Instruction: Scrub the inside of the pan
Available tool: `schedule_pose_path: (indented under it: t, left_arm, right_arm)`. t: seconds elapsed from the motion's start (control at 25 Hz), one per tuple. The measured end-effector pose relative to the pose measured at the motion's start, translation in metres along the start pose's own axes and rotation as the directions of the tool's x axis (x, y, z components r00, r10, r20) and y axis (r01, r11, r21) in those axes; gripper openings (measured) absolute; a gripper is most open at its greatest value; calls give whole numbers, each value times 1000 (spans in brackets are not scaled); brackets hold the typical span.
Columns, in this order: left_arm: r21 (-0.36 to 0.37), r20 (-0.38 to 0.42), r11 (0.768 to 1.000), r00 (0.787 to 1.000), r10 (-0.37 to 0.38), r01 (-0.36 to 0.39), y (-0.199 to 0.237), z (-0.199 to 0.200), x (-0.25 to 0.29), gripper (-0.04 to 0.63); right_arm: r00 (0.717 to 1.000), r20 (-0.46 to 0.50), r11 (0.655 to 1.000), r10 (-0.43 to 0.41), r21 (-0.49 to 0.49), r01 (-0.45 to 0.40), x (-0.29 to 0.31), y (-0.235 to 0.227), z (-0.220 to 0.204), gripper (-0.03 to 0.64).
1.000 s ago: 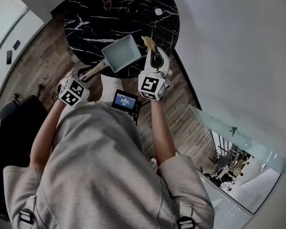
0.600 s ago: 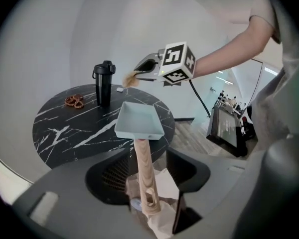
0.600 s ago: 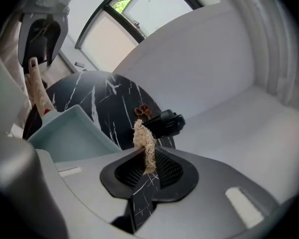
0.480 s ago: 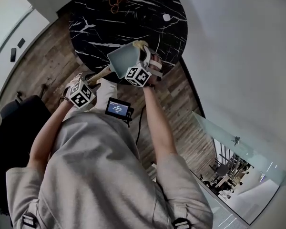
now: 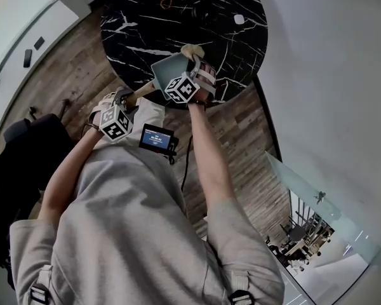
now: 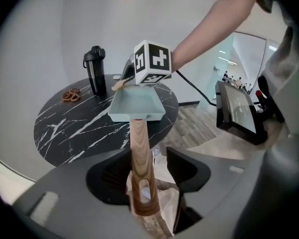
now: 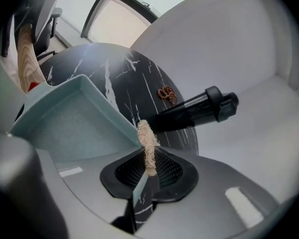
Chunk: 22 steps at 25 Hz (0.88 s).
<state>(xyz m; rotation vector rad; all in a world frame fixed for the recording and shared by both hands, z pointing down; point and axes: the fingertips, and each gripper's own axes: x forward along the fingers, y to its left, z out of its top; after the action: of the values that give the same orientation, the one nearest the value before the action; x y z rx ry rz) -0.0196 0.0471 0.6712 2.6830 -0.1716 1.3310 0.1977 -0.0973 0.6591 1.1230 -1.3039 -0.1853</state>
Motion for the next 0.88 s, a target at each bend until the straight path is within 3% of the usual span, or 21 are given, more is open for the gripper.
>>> schedule_pose_path:
  t: [0.24, 0.48, 0.72, 0.8, 0.88]
  left_arm:
    - [37, -61, 999, 997, 39, -37, 5, -8, 12, 210]
    - [45, -63, 994, 993, 103, -100, 16, -9, 12, 133]
    - [59, -68, 993, 992, 108, -104, 16, -10, 15, 130]
    - [58, -70, 993, 992, 107, -103, 16, -11, 15, 132]
    - [60, -73, 993, 992, 104, -100, 15, -11, 15, 132]
  right_arm:
    - [984, -27, 983, 178, 49, -177, 14, 26, -5, 61]
    - [953, -27, 945, 302, 137, -295, 25, 33, -7, 64]
    - [907, -2, 873, 420, 275, -403, 28, 47, -8, 66]
    - [885, 35, 841, 464, 297, -452, 23, 50, -4, 91]
    - [863, 78, 817, 500, 289, -499, 13, 53, -1, 189]
